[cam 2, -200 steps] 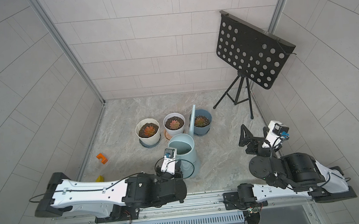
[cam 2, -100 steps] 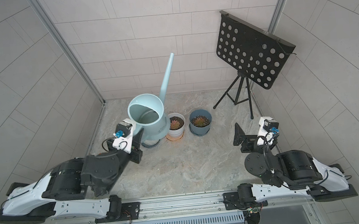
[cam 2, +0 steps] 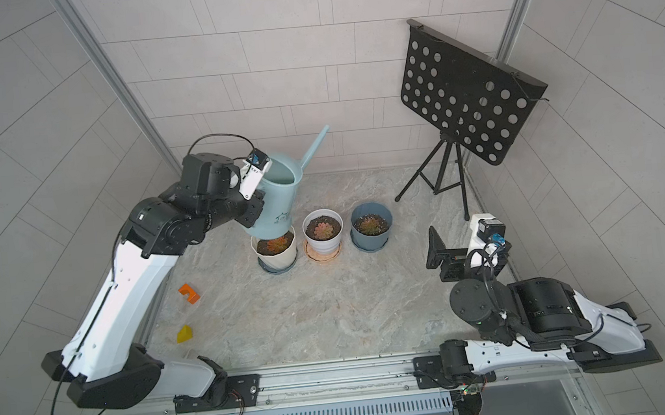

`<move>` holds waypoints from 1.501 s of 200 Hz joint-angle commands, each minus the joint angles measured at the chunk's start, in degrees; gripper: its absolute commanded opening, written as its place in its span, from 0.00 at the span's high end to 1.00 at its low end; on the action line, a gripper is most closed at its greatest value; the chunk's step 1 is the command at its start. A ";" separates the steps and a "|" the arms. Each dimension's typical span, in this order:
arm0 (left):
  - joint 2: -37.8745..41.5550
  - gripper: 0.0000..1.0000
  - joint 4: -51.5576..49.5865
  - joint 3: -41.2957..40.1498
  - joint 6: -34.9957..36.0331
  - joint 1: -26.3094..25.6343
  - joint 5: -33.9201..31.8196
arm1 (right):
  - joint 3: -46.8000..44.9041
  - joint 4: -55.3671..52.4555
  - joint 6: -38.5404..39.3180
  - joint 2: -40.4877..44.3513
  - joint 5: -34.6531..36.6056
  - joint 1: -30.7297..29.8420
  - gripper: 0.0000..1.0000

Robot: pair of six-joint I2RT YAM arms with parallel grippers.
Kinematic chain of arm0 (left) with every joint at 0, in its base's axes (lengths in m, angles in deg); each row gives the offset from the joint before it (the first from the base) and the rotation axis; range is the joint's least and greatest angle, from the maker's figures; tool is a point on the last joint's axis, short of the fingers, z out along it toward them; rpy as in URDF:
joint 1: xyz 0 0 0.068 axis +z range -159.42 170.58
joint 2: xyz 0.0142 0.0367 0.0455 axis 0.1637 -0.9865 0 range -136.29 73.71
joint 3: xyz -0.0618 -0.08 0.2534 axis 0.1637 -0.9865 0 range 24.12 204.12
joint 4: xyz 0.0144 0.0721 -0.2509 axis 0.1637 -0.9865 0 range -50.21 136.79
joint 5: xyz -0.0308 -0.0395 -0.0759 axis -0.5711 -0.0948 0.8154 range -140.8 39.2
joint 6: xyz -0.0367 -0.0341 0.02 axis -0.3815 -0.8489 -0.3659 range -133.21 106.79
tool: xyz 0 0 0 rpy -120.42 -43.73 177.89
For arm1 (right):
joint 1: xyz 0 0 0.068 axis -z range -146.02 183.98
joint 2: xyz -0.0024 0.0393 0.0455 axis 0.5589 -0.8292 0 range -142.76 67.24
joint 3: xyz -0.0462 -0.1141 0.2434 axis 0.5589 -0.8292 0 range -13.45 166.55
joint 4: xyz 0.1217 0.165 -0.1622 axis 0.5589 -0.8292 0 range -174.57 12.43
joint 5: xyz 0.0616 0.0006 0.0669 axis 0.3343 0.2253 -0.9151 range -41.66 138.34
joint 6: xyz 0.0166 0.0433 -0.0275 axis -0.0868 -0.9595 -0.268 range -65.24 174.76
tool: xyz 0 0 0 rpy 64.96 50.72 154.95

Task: Water the succulent around the soil edge
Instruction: Water the soil of the potted plant with water.

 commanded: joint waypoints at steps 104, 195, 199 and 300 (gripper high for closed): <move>31.96 1.00 -3.41 -26.08 22.46 5.84 -21.69 | 0.54 3.07 6.83 0.85 3.01 0.45 0.00; 36.47 1.00 -23.37 -23.16 14.89 -10.08 -25.52 | 0.16 4.57 9.16 1.46 3.14 0.50 0.00; 36.53 1.00 -24.16 -23.23 14.49 -10.61 -26.00 | 0.12 4.65 9.28 1.47 3.08 0.51 0.00; 36.05 1.00 -37.72 -24.55 6.34 -18.66 -32.37 | -0.43 6.66 12.92 2.77 4.14 0.51 0.00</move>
